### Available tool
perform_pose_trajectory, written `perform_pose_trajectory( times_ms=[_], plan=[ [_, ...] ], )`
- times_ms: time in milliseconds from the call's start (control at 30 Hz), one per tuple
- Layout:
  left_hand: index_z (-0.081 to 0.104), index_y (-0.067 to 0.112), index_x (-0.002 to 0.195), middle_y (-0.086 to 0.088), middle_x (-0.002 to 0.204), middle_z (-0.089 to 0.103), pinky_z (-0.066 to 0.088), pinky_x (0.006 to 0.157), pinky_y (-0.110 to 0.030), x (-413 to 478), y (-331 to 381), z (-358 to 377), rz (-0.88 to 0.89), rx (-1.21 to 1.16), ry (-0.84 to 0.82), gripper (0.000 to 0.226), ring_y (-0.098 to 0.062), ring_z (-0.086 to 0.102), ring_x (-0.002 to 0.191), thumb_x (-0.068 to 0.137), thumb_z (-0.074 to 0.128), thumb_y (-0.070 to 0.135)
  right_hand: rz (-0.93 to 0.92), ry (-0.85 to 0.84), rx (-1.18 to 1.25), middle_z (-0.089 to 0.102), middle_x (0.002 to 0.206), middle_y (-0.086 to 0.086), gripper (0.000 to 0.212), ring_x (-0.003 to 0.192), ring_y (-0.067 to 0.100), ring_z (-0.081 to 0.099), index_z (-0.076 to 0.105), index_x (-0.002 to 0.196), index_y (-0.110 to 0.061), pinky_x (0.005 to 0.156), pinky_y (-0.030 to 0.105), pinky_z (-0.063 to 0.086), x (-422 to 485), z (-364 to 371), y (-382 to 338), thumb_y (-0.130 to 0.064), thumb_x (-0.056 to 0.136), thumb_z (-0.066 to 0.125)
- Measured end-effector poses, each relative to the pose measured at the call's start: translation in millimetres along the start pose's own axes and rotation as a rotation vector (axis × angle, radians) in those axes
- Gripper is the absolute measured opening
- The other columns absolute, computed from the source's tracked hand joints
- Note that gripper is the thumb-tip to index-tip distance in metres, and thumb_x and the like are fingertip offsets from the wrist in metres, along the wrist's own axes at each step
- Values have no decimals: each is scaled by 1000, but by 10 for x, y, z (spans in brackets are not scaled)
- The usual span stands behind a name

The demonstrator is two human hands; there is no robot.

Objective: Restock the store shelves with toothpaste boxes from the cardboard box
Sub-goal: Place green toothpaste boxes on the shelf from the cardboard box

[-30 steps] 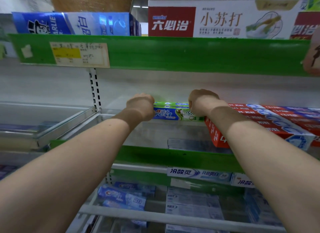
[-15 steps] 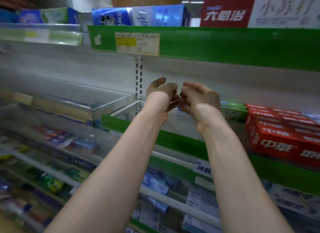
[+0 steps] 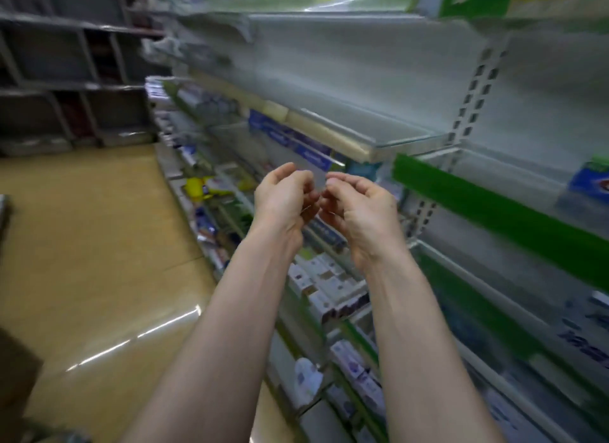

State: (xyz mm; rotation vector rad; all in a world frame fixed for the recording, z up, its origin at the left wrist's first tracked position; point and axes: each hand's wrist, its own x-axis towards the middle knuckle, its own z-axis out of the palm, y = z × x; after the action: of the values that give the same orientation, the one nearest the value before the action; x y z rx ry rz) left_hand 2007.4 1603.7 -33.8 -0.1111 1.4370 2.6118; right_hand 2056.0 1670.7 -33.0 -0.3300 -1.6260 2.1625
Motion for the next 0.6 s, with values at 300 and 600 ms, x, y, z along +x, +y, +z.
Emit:
perform_pose_trajectory(
  times_ms=[300, 600],
  plan=[
    [54, 16, 109, -1, 59, 53, 41, 52, -24, 205, 553, -1515, 29, 22, 247, 26, -12, 47, 48, 89, 52, -1, 121, -203, -69, 63, 63, 2, 17, 48, 6, 59, 65, 79, -10, 51, 18, 52, -243, 1372, 726, 1, 90, 57],
    [53, 15, 111, 0, 65, 53, 46, 60, -27, 262, 1330, -2968, 79, -20, 379, 25, -12, 49, 56, 90, 53, 1, 132, -387, -216, 65, 74, 4, 10, 66, 12, 61, 67, 89, -11, 60, 21, 54, -585, 2773, 1241, -5, 90, 59]
  ],
)
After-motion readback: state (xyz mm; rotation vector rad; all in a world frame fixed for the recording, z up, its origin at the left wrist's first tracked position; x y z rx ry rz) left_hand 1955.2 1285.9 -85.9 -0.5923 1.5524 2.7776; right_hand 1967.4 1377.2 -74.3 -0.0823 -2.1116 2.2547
